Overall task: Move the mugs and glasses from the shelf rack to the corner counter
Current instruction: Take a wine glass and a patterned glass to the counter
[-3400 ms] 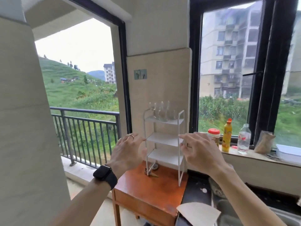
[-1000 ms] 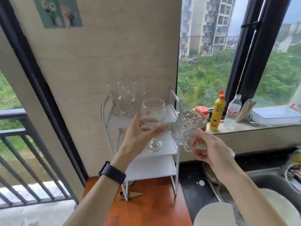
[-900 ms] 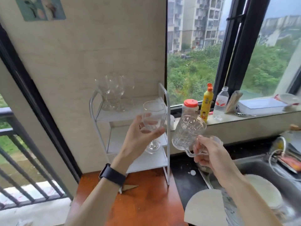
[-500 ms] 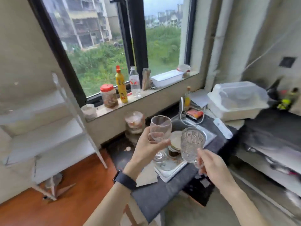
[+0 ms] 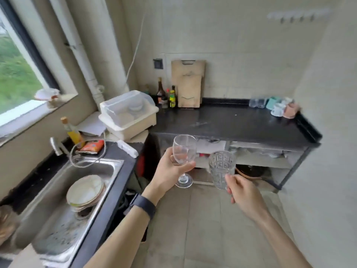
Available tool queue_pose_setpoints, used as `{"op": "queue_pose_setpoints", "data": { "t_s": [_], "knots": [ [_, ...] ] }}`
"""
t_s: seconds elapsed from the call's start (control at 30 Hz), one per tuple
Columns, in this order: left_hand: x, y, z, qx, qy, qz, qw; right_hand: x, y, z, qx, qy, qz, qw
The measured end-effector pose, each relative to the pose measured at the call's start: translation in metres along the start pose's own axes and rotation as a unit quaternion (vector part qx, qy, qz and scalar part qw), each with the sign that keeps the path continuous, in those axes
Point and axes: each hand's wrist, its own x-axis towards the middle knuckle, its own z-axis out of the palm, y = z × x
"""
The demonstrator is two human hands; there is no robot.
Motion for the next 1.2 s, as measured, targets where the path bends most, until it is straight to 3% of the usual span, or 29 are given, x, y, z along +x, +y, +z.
{"op": "queue_pose_setpoints", "data": {
  "t_s": [0.27,0.7,0.87,1.2],
  "knots": [
    [0.124,0.023,0.109,0.013,-0.126,0.023,0.992,0.072,0.032,-0.085,0.0,0.098,0.042,0.994],
    [0.308,0.051,0.214,0.001,-0.218,0.028,0.976,0.226,0.062,-0.16,0.047,0.179,0.104,0.977],
    [0.364,0.028,0.257,0.017,-0.233,0.006,0.972,0.278,0.098,-0.179,0.049,0.176,0.136,0.974],
    [0.469,-0.03,0.36,0.033,-0.192,-0.072,0.978,0.413,0.182,-0.232,0.035,0.105,0.167,0.98]
  ]
}}
